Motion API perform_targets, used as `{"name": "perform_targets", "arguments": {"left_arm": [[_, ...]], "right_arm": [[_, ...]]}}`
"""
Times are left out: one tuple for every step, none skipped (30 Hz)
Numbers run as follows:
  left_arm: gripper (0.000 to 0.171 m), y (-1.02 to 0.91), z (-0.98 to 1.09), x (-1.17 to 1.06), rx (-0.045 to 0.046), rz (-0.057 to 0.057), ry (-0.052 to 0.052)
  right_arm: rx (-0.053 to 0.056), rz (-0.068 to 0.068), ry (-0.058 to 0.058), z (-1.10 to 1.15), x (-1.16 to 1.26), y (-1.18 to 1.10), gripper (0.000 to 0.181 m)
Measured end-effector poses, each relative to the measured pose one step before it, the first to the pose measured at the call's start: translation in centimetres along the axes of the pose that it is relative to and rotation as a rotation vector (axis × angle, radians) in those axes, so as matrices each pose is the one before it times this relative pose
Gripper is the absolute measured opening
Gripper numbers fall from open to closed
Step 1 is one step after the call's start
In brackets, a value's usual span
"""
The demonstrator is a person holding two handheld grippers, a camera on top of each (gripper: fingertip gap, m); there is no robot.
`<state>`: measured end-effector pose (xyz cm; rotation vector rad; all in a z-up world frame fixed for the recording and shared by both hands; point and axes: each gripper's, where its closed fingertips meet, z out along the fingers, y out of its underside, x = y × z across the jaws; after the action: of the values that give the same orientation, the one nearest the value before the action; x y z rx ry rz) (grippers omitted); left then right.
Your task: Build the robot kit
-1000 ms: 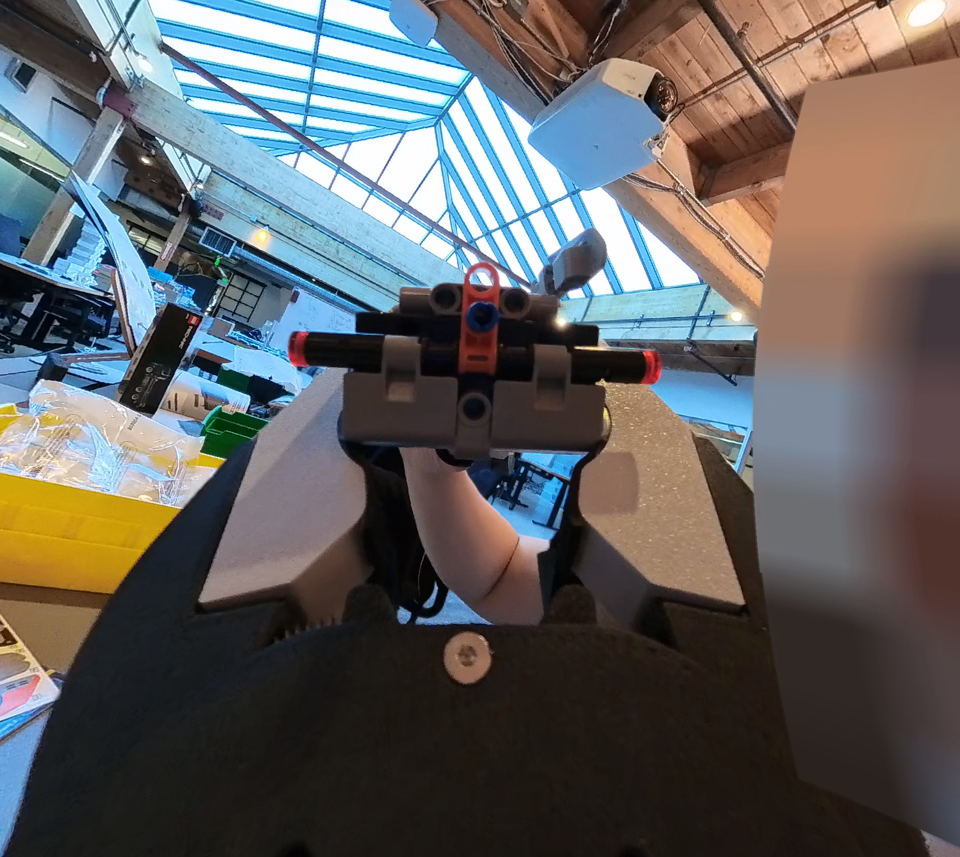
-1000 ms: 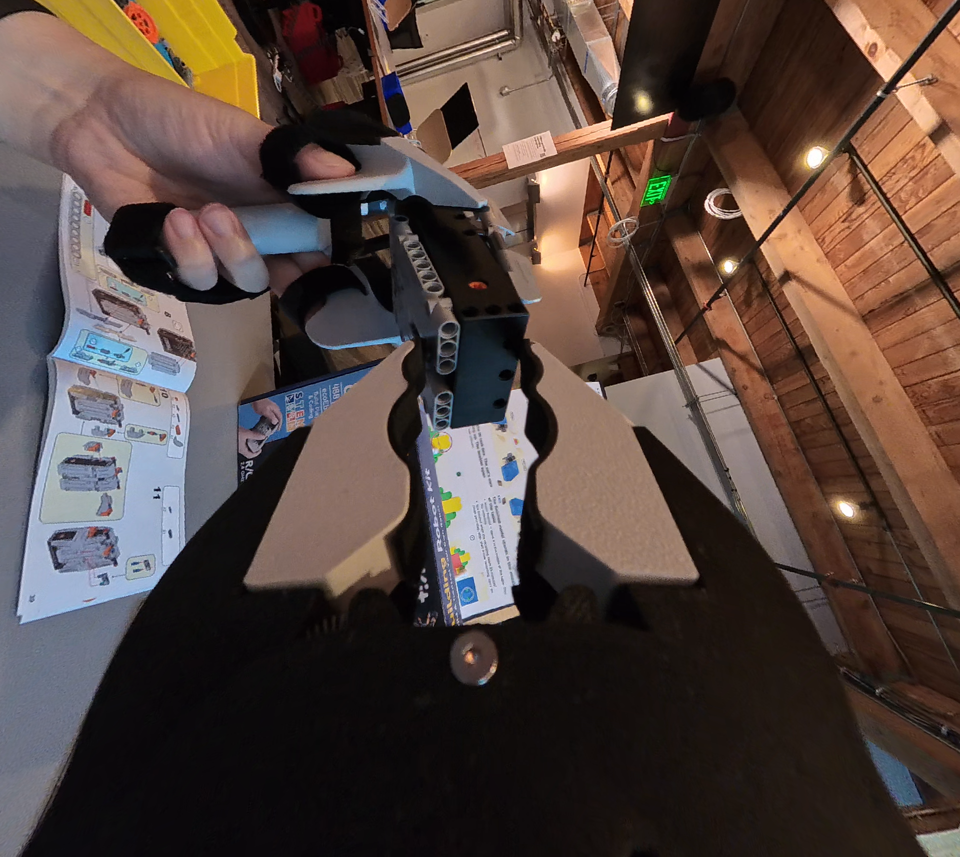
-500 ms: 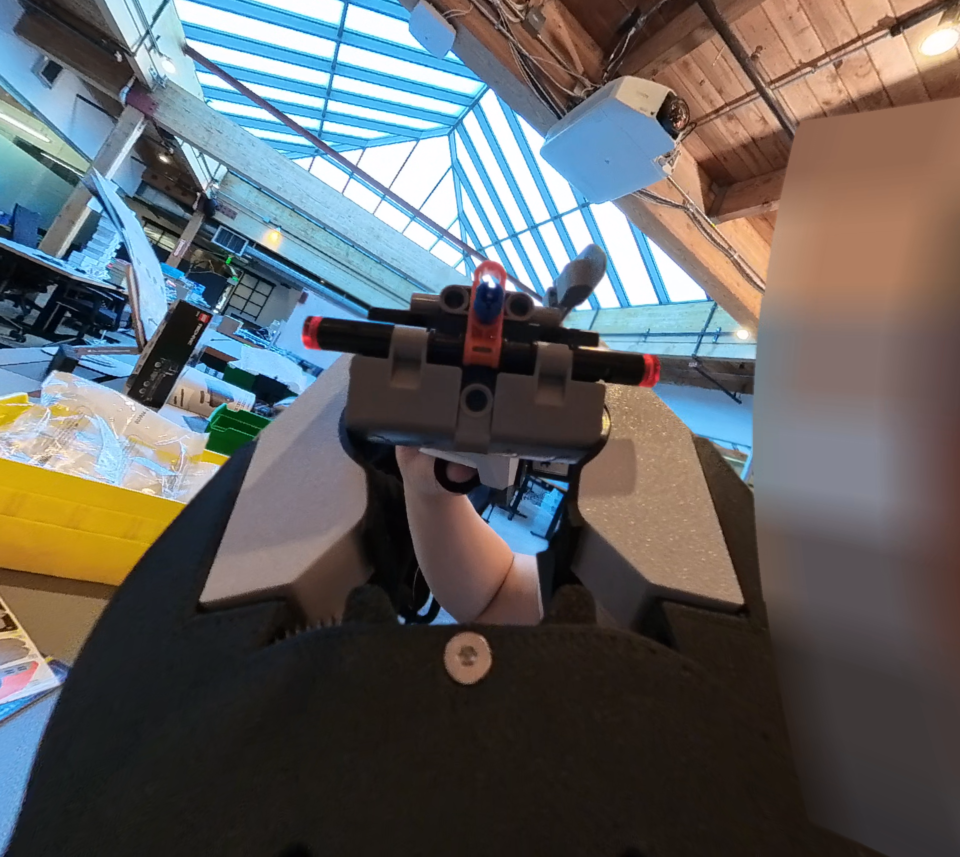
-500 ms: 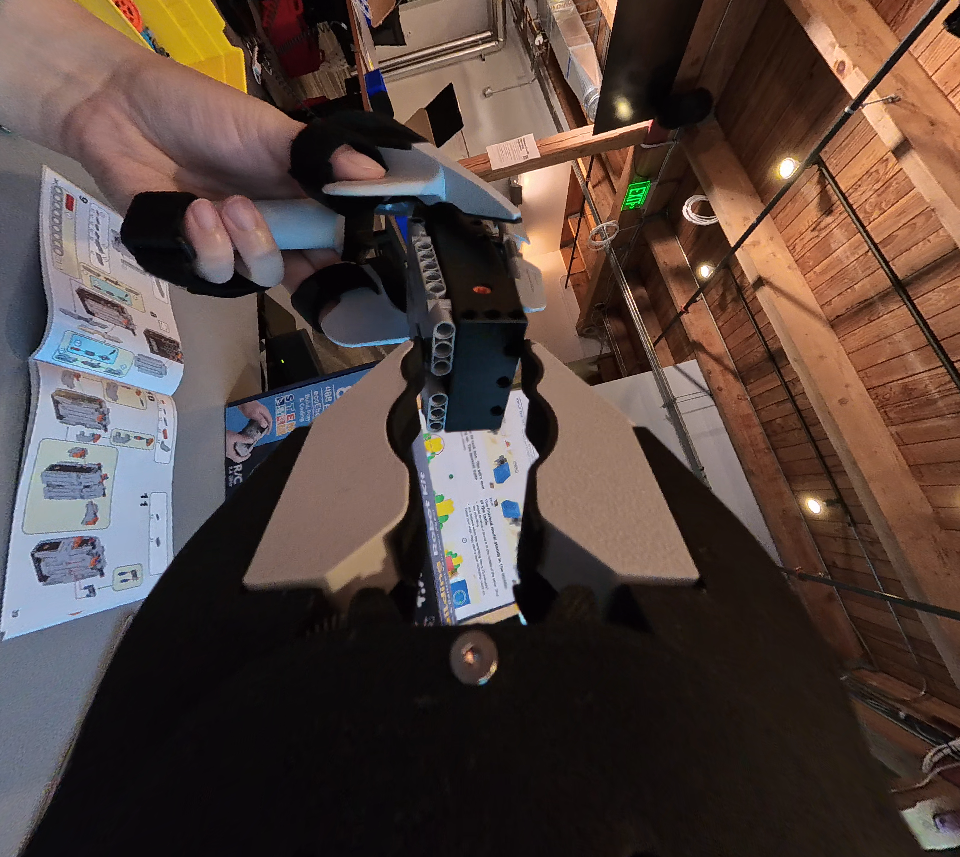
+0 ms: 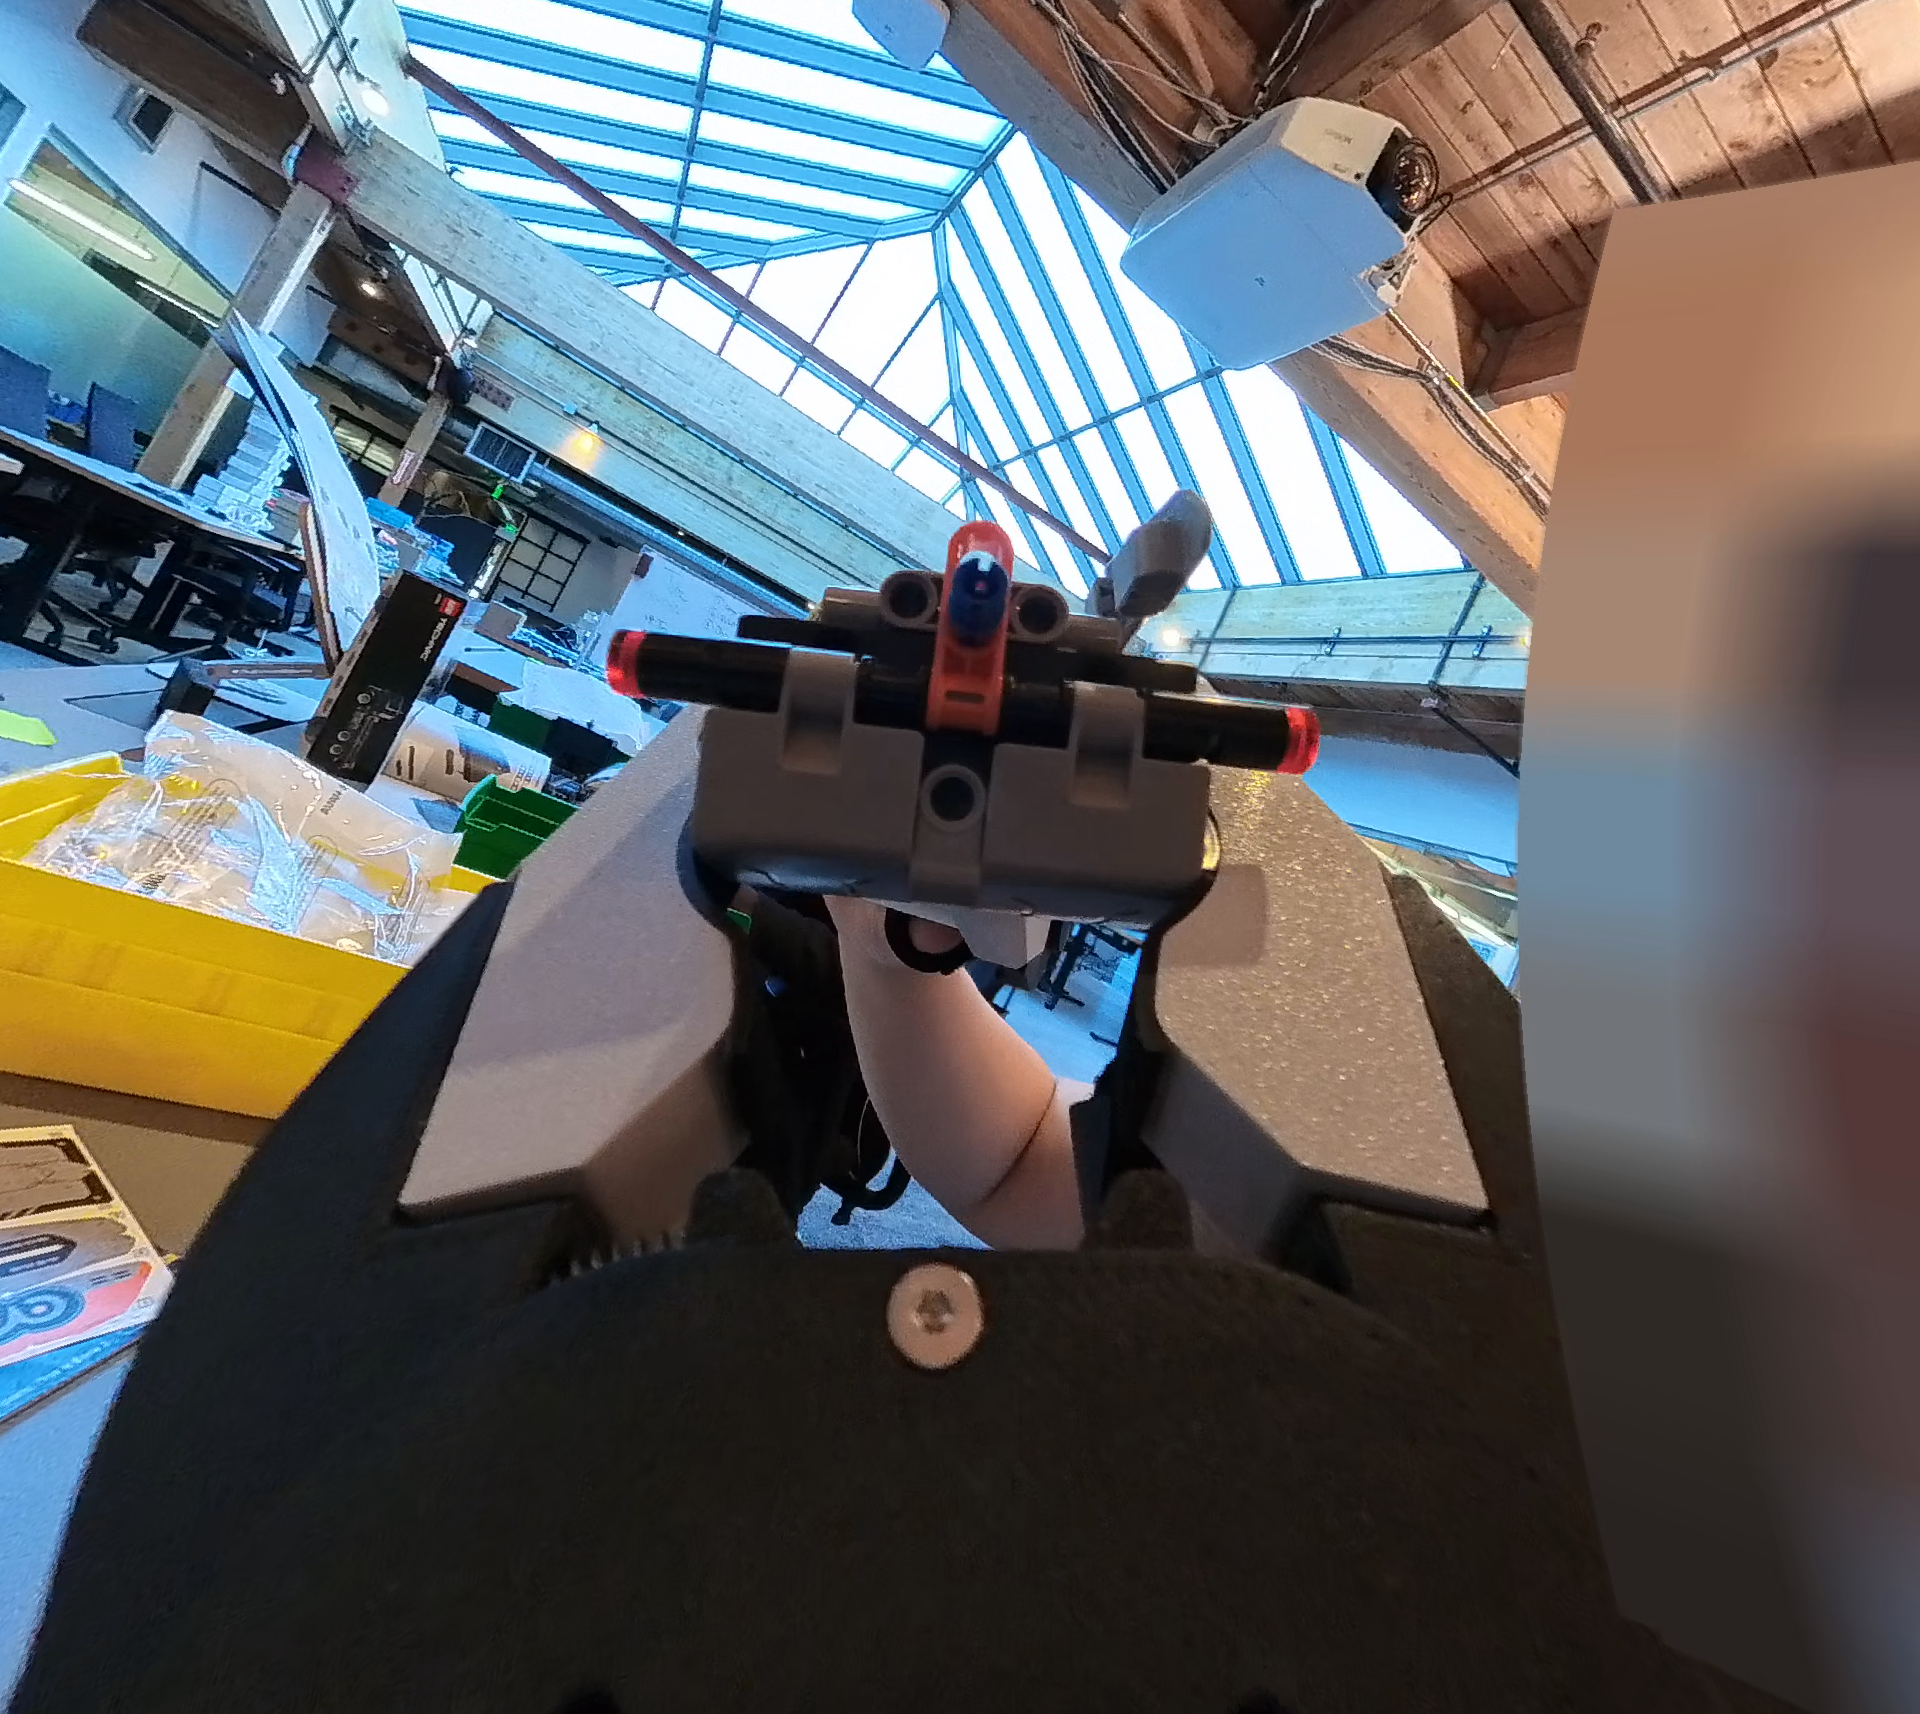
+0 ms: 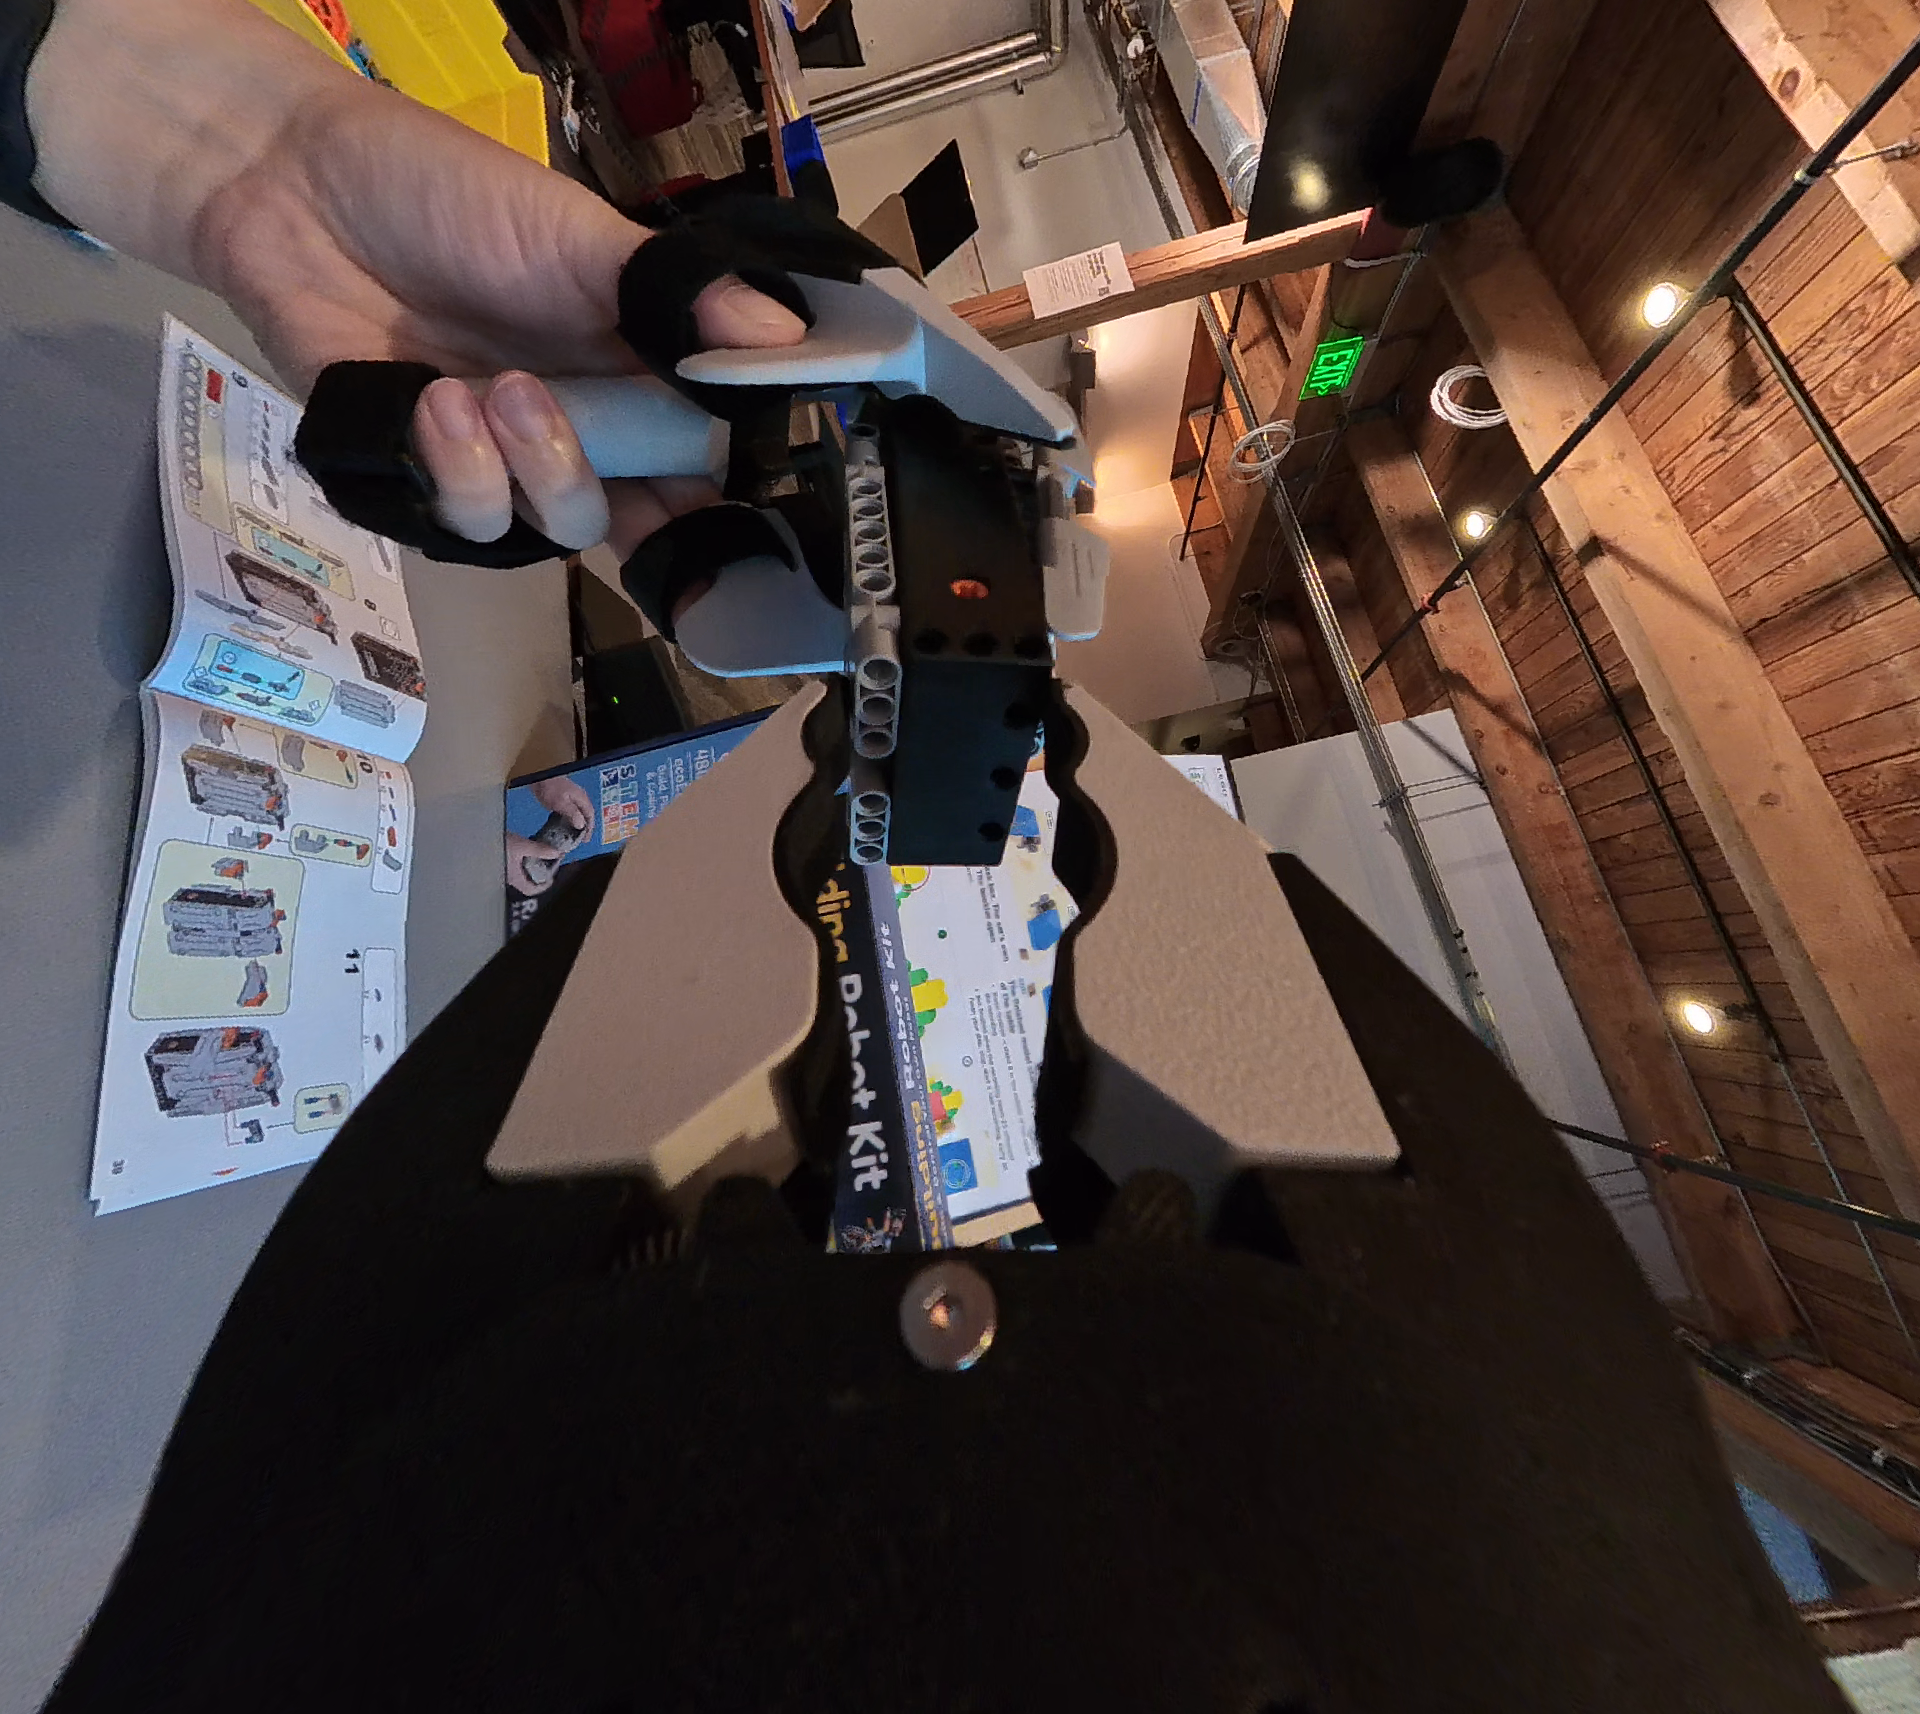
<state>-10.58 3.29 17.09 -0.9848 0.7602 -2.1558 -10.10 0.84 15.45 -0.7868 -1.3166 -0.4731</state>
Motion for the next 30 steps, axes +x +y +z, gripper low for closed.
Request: {"name": "perform_targets", "arguments": {"left_arm": [[0.079, 0.024, 0.033, 0.065, 0.00029, -0.0001, 0.0041], [0.079, 0.030, 0.041, 0.075, -0.00004, 0.0035, 0.0040], [0.079, 0.025, 0.038, 0.082, -0.00010, 0.0020, 0.0044], [0.079, -0.016, 0.028, 0.112, 0.00342, 0.0027, 0.0075], [0.079, -0.015, 0.022, 0.091, 0.00291, 0.0023, 0.0064], [0.079, -0.010, -0.004, 0.031, 0.00274, -0.0002, 0.0033], [0.079, -0.025, -0.006, 0.055, 0.00358, 0.0014, 0.0054], [0.079, -0.042, 0.003, 0.143, 0.00558, 0.0078, 0.0096], [0.079, -0.079, 0.007, 0.144, 0.00776, 0.0088, 0.0076], [0.079, 0.008, 0.026, 0.069, 0.00108, 0.0031, 0.0036], [0.079, 0.072, 0.032, 0.071, -0.00474, -0.0024, 0.0049], [0.079, 0.027, 0.015, 0.066, -0.00205, -0.0002, 0.0043], [0.079, 0.078, 0.035, 0.038, -0.00365, -0.0001, 0.0020], [0.084, 0.170, 0.070, 0.119, -0.00839, -0.0023, 0.0091], [0.084, 0.204, 0.103, 0.125, -0.00963, -0.0020, 0.0100], [0.084, 0.182, 0.093, 0.077, -0.00725, -0.0026, 0.0074], [0.084, 0.130, 0.085, 0.149, -0.00506, -0.0099, 0.0130], [0.083, 0.089, 0.101, 0.172, -0.00373, -0.0120, 0.0137], [0.083, 0.007, 0.093, 0.045, 0.00298, -0.0045, 0.0024], [0.083, 0.050, 0.049, -0.029, -0.00004, 0.0016, -0.0025], [0.083, 0.080, 0.048, -0.009, -0.00273, 0.0011, -0.0003], [0.083, 0.040, 0.046, 0.012, -0.00126, 0.0000, 0.0001], [0.083, 0.015, 0.062, 0.052, 0.00088, 0.0024, 0.0014], [0.083, 0.052, 0.067, 0.115, -0.00201, 0.0055, 0.0031], [0.083, 0.080, 0.037, 0.043, -0.00646, 0.0050, -0.0013], [0.083, 0.054, 0.021, -0.014, -0.00650, 0.0054, -0.0052], [0.083, 0.011, 0.015, 0.015, -0.00183, 0.0064, -0.0025], [0.083, -0.033, 0.019, 0.034, 0.00237, 0.0026, -0.0001], [0.084, -0.086, -0.001, 0.020, 0.00398, -0.0044, 0.0005], [0.085, -0.091, -0.033, 0.007, 0.00411, -0.0029, 0.0009]], "right_arm": [[0.0045, 0.0094, -0.0007, -0.045, 0.031, -0.027, 0.036], [0.0033, 0.0067, 0.0056, -0.056, 0.116, -0.020, 0.036], [0.0022, 0.0074, 0.0052, -0.070, 0.111, -0.029, 0.036], [0.0045, 0.0088, 0.0004, -0.047, 0.031, -0.068, 0.037], [0.0059, 0.0111, -0.0014, -0.038, -0.019, -0.087, 0.037], [0.0019, 0.0114, -0.0020, -0.009, -0.022, -0.022, 0.037], [0.0006, 0.0091, -0.0012, 0.002, -0.013, 0.008, 0.037], [0.0030, 0.0078, 0.0023, -0.003, 0.041, -0.047, 0.037], [0.0039, 0.0085, 0.0035, -0.010, 0.059, -0.076, 0.038], [-0.0004, 0.0085, 0.0008, -0.003, 0.045, -0.033, 0.038], [0.0001, -0.0004, 0.0039, -0.021, 0.062, -0.054, 0.038], [0.0026, -0.0107, 0.0050, -0.035, 0.018, -0.083, 0.038], [-0.0020, -0.0129, 0.0005, 0.003, -0.105, -0.004, 0.038], [-0.0134, -0.0113, 0.0091, 0.061, -0.016, 0.155, 0.038], [-0.0103, -0.0232, 0.0185, 0.045, 0.147, 0.134, 0.042], [-0.0006, -0.0177, -0.0002, -0.052, -0.095, -0.041, 0.044], [0.0022, -0.0120, 0.0060, -0.175, 0.034, -0.147, 0.043], [0.0060, -0.0143, 0.0111, -0.201, 0.114, -0.220, 0.040], [0.0009, -0.0142, 0.0087, -0.167, 0.072, -0.124, 0.037], [-0.0062, -0.0059, 0.0025, -0.096, -0.027, 0.002, 0.037], [-0.0037, -0.0059, 0.0045, -0.089, -0.027, 0.024, 0.037], [0.0002, -0.0049, 0.0071, -0.083, -0.042, -0.006, 0.037], [0.0002, -0.0064, 0.0115, -0.101, -0.030, -0.016, 0.036], [0.0050, -0.0105, 0.0136, -0.111, -0.039, -0.099, 0.037], [0.0054, -0.0103, 0.0098, -0.108, -0.034, -0.082, 0.036], [-0.0001, -0.0020, 0.0039, -0.055, -0.030, 0.028, 0.036], [0.0002, 0.0036, 0.0032, -0.022, 0.002, 0.052, 0.036], [0.0042, -0.0002, 0.0055, -0.020, 0.004, -0.007, 0.036], [0.0054, -0.0088, 0.0072, -0.011, -0.009, -0.045, 0.037], [0.0035, -0.0117, 0.0072, 0.029, -0.034, -0.038, 0.037]]}}
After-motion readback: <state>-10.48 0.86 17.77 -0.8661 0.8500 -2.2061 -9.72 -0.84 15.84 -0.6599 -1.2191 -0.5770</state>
